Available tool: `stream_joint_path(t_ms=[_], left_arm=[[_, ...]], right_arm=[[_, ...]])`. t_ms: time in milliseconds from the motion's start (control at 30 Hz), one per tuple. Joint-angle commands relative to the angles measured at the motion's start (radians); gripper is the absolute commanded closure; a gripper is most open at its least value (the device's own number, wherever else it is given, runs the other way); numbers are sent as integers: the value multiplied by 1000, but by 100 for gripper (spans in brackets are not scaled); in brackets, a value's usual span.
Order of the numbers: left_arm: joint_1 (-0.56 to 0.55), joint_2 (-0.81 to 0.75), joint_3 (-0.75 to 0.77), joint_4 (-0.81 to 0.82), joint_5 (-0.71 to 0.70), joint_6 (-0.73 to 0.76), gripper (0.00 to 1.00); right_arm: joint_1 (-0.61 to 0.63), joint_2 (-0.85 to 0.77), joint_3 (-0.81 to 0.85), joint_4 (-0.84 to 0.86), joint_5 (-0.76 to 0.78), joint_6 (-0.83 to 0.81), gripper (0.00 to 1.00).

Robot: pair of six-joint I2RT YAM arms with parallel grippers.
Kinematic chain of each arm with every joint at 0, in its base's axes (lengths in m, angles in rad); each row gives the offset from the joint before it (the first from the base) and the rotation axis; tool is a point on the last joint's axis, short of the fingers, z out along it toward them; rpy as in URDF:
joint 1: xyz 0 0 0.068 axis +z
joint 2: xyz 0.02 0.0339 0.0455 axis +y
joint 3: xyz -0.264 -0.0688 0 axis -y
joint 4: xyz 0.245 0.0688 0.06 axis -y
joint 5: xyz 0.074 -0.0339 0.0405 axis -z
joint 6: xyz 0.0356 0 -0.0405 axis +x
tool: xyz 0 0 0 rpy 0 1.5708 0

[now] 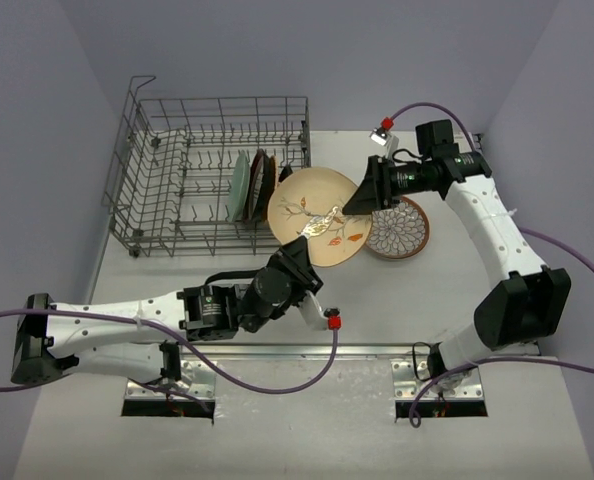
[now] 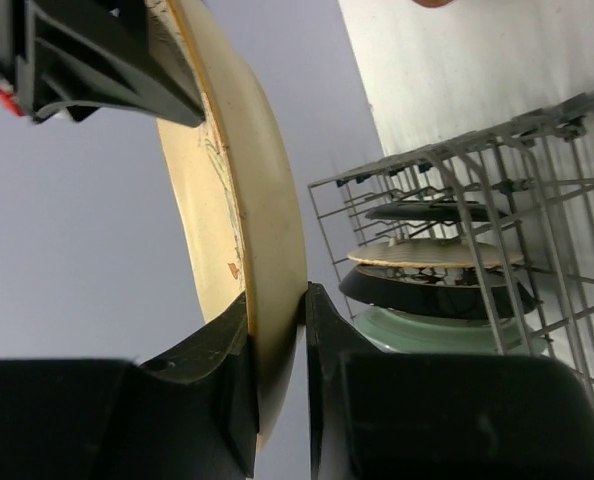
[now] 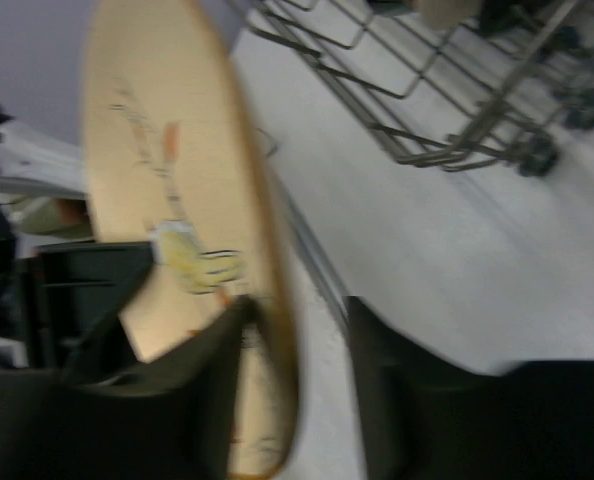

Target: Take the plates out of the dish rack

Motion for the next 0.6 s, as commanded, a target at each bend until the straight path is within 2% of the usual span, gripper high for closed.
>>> stream_joint_path(t_ms=[0, 67, 100, 200, 267, 333, 367, 400, 500, 567], left_arm=[[-6, -17, 60, 242, -78, 44, 100], [-6, -17, 41, 247, -92, 44, 100], [-8, -20, 27, 252, -104, 42, 96], [-8, -32, -2, 256, -125, 37, 70], [-6, -42, -13, 262, -147, 25, 41], [-1, -49, -3, 263, -165, 0, 21], [6, -47, 11, 256, -173, -29, 15], [18, -45, 42, 237, -183, -48, 0], [89, -7, 181, 235, -211, -132, 0], [179, 86, 381, 48, -209, -310, 0]], right_arm=[[4, -51, -27, 38, 28, -25, 77], [4, -64, -37, 38, 23, -27, 98], [-1, -67, -43, 39, 26, -24, 100], [-33, -71, -54, 39, -2, -10, 100], [-97, -67, -63, 39, -29, -3, 100], [-193, -51, -74, 37, -66, -7, 100], [-240, -45, -76, 34, -70, -16, 100], [-290, -39, -80, 32, -69, -39, 100], [-380, -21, -94, 16, -54, -83, 100], [-431, -1, -97, 10, -26, -123, 100]])
